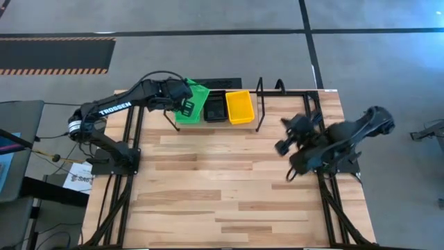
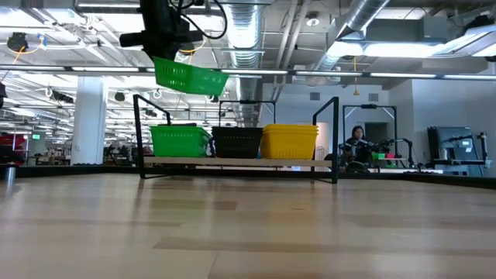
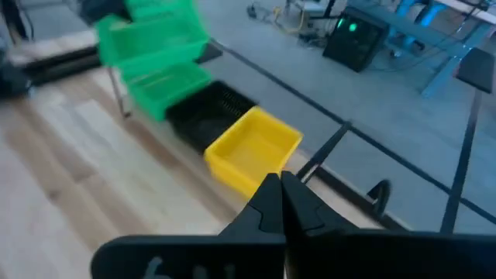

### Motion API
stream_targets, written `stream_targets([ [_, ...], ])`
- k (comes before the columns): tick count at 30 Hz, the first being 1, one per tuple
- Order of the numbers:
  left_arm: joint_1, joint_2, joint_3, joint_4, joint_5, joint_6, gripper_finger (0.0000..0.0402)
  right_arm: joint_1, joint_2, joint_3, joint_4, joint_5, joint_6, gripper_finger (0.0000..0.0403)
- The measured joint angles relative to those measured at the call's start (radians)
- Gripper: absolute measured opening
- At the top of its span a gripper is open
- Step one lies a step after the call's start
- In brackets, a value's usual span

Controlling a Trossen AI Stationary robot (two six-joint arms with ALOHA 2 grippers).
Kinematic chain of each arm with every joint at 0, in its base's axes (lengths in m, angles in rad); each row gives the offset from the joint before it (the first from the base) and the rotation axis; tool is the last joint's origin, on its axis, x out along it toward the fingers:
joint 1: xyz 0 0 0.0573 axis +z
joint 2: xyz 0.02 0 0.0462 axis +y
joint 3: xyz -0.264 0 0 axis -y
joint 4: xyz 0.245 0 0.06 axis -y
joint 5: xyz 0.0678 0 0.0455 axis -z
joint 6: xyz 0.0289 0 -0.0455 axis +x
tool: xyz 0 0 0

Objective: Stack baskets on shelf by color
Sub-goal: Stack the green basket on top of the green basket on the shelf

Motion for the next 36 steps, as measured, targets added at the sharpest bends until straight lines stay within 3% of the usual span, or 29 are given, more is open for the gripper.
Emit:
stream_targets([
  [7,-0.005,-0.003,-0.062,0.047,0.018,-0.164,0.0000,-0.108,-0.234,-0.130,-0.002,0.002,-0.132,0.0001],
  [14,-0.026,-0.003,-0.195,0.296,0.024,-0.342,0.0000,-0.174,-0.417,-0.219,-0.002,-0.012,-0.250,0.0001],
  [25,-0.024,-0.002,-0.300,0.339,-0.036,-0.598,0.0000,-0.174,-0.543,-0.229,-0.001,-0.064,-0.432,0.0001],
  [36,-0.008,-0.002,-0.307,0.290,-0.060,-0.619,0.0000,-0.174,-0.614,-0.229,-0.001,-0.064,-0.476,0.0001],
])
